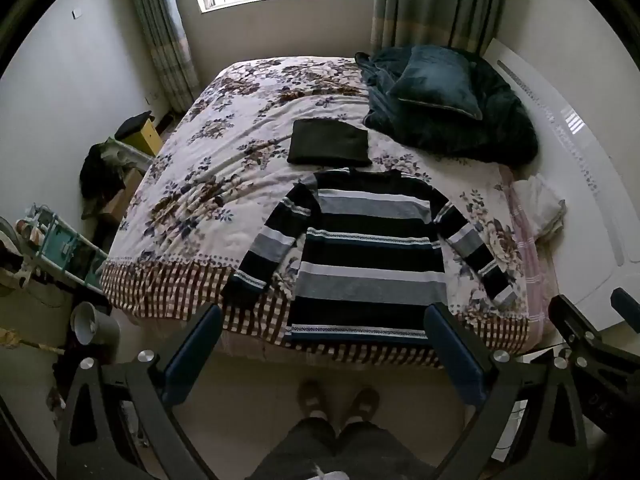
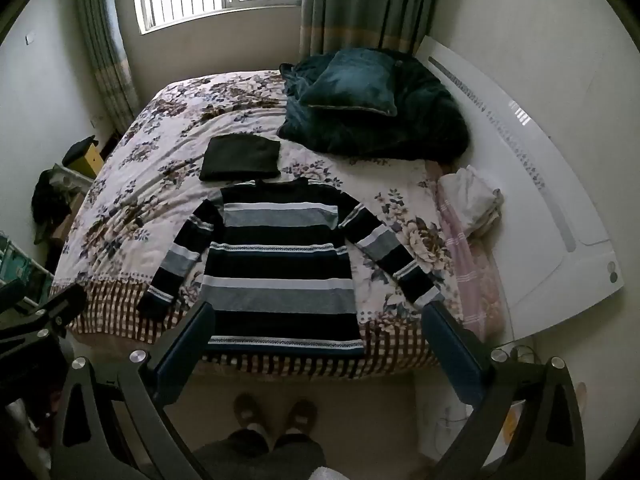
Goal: Fold small clothes
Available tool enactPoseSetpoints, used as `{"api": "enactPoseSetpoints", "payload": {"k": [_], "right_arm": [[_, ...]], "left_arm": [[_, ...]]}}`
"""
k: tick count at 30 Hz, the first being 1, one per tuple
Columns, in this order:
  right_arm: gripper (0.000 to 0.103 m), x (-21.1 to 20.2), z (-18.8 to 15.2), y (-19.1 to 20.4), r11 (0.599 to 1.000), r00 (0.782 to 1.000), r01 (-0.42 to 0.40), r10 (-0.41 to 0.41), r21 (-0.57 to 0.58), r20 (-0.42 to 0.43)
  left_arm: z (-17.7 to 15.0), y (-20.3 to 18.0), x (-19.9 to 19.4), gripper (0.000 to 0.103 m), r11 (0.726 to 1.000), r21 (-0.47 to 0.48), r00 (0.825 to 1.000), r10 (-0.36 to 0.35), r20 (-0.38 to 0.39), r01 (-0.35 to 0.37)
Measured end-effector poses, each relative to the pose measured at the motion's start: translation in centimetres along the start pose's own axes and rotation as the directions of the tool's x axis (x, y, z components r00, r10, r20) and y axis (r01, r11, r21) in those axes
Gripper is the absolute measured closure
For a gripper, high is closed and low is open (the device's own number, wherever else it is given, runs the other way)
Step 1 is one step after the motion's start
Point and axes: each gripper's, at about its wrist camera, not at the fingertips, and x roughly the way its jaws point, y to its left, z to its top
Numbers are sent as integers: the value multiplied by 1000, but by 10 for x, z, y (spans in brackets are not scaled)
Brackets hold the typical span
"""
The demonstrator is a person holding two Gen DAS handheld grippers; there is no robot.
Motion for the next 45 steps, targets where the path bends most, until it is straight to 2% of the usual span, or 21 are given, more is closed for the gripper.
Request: {"api": "enactPoseSetpoints", "payload": {"k": [33,45], "right_arm": [[0,-10,4,1,1000,1000,-5,5,-2,11],[0,-11,8,5,1000,1000,-1,1,-5,14]], "left_arm": [[17,4,-11,0,1000,-4,1000,-1,8,1],[14,1,-11,0,1000,0,1000,3,15,-3]]}}
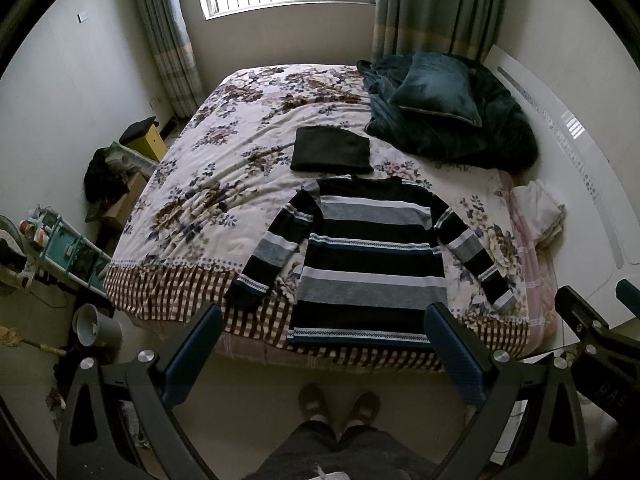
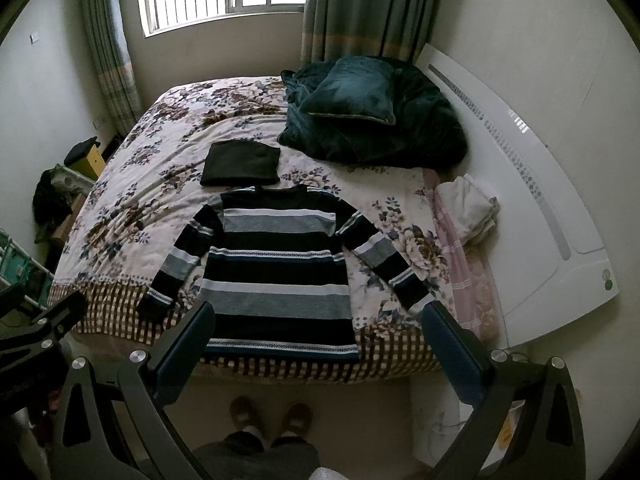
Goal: Fold small clothes
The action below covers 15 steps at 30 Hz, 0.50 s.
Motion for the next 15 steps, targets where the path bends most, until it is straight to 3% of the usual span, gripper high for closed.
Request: {"api": "enactPoseSetpoints", "payload": {"k": [3,15], "right_arm": [[0,-6,5,-18,1000,1000,-2,2,1,0],[0,-11,10,-22,1000,1000,4,-4,-5,2]], "left_arm": [[4,-2,1,0,1000,-1,1000,0,1,0],[-3,3,0,0,1000,-1,1000,-3,3,3]]}}
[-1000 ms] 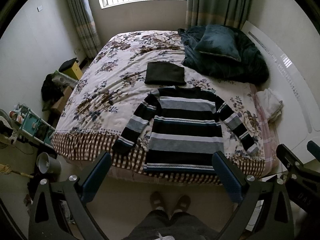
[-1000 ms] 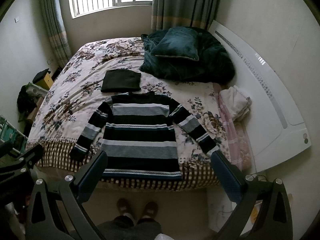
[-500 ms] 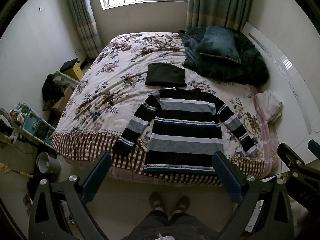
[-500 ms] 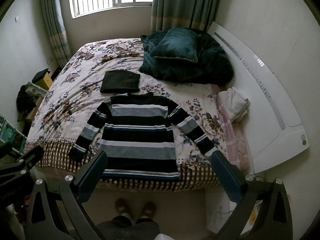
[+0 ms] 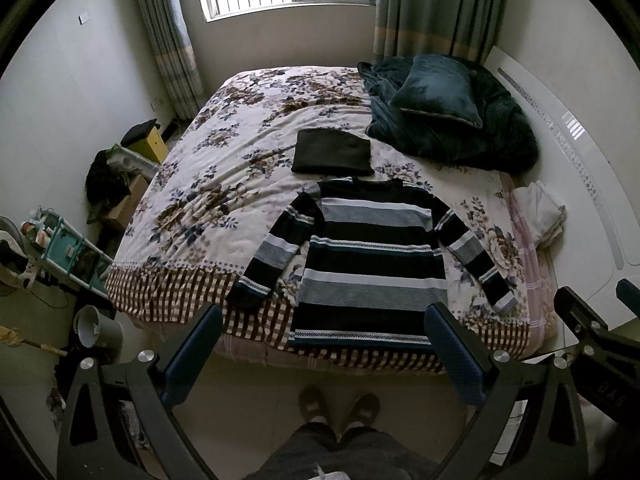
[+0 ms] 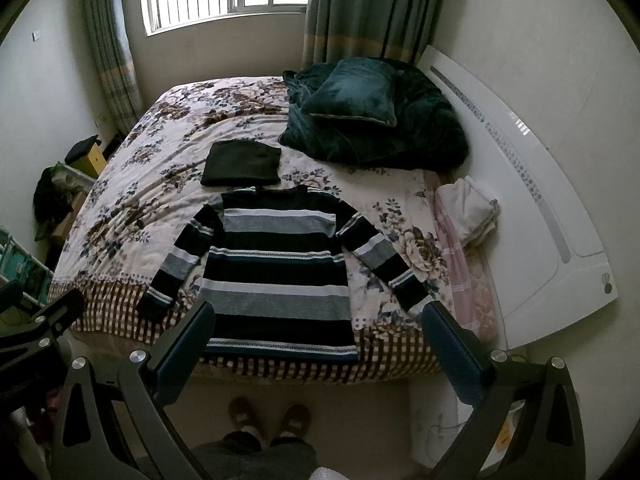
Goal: Fold small clothes
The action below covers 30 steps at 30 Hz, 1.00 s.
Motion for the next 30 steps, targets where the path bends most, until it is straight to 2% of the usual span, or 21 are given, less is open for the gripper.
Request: {"api": "enactPoseSetpoints", "payload": {"k": [30], "right_arm": [[0,-1,-1,0,1000,1000,0,0,-2,5]], "left_arm": [[-1,-1,-1,0,1000,0,1000,0,6,0]]}}
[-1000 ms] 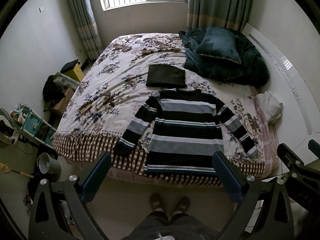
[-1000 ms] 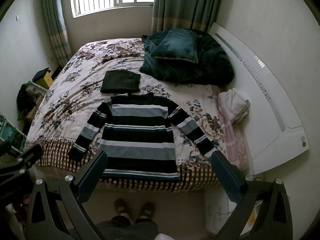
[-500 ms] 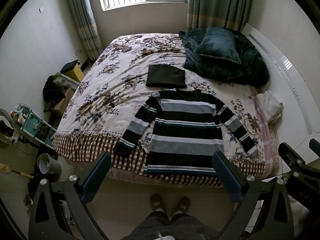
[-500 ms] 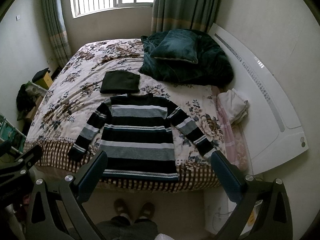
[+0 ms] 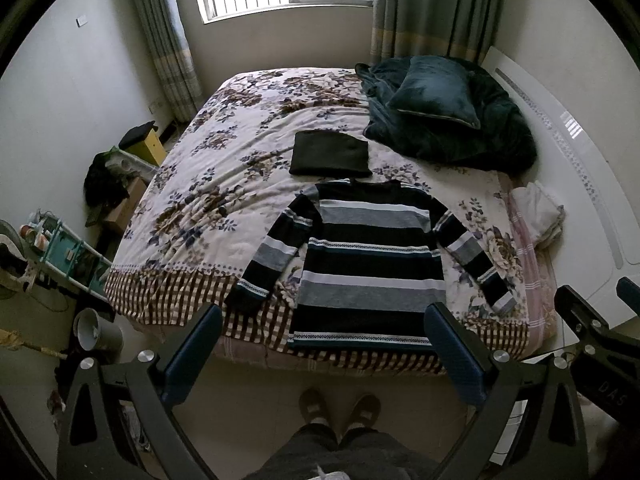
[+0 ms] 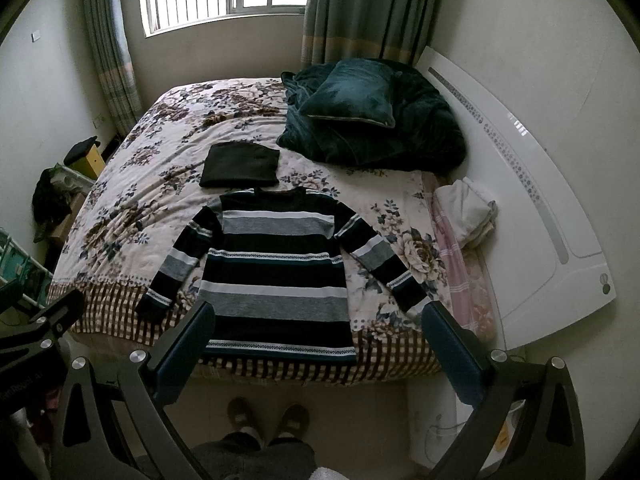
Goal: Fold small clothes
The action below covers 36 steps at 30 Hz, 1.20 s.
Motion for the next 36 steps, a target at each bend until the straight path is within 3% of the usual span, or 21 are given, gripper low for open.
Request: {"api": "enactPoseSetpoints", "payload": {"k": [7,11,15,21,26,29,32,34,36], "right_arm": [[0,8,6,-9,999,1000,-13,13,31,-6],[0,48,5,-16,995,1000,23,-21,93,-19],[0,105,1,-41,977,994,107,-99,186,-53],[0,232,-25,-115,906,960,273,-234,323,-154],[0,370,-69,-196,835,939,316,-210,450,-271],[0,469,-111,-253,754,917,357,-170,551,-361],[1,544,-153,-294,636,914,349,-69,688,-400],[2,583,-179,-319,514,925,323,6,795,-380],[2,612,-200,-336,385,954,242,72,891,-291]], "left_arm": [[4,0,8,0,1000,-8,1000,-18,8,18],[24,-3,43,0,999,8,999,32,36,-33],[47,-12,102,0,998,26,998,63,28,-63],[62,-40,209,0,992,86,993,97,-66,-91],[62,-77,317,0,994,76,977,92,-190,-79],[55,-102,389,0,993,68,960,109,-258,-94],[46,-129,455,0,987,92,932,155,-327,-131],[40,-147,500,0,986,100,910,160,-382,-131],[36,-158,536,0,987,107,884,158,-441,-123]]}}
